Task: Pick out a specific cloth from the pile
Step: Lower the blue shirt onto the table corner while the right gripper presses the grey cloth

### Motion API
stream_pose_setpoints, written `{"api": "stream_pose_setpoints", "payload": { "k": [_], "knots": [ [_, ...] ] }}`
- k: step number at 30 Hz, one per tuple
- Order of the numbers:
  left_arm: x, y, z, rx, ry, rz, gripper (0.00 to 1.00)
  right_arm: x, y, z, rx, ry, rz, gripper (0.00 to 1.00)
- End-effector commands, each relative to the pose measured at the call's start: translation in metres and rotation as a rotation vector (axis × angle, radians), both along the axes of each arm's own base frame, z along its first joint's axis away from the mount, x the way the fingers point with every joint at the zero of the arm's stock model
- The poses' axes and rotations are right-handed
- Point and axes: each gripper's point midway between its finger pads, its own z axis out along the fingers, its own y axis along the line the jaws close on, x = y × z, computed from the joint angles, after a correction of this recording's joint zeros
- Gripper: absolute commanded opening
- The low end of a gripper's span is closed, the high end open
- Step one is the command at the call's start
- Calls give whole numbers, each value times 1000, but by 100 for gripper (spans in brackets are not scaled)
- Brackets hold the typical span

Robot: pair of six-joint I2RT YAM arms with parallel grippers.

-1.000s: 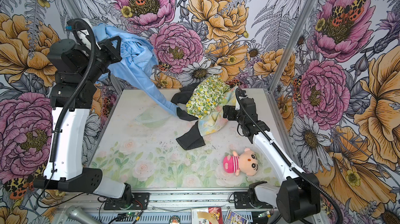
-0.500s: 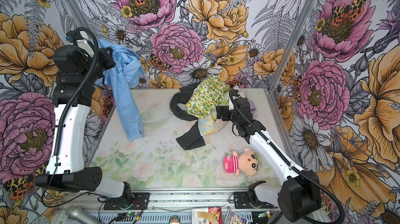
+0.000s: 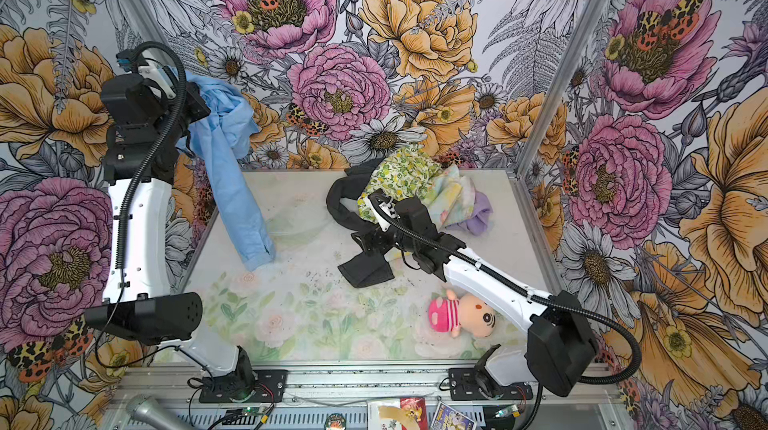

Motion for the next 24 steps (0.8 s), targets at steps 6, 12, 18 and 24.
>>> {"api": "stream_pose_setpoints", "payload": {
  "k": [6,12,18,24],
  "knots": [
    [4,16,48,49,-131,32,0,17,26,9,-10,-80,52,94],
    [30,35,36,19,-120,12,0,26,29,11,-8,-123,44,95],
    [32,31,-4,9,-12,-15,0,27,28,17,20,-157,32,95],
    [12,11,-57,25,101,-19,0,17,17,17,55,-163,11,95]
  ]
}}
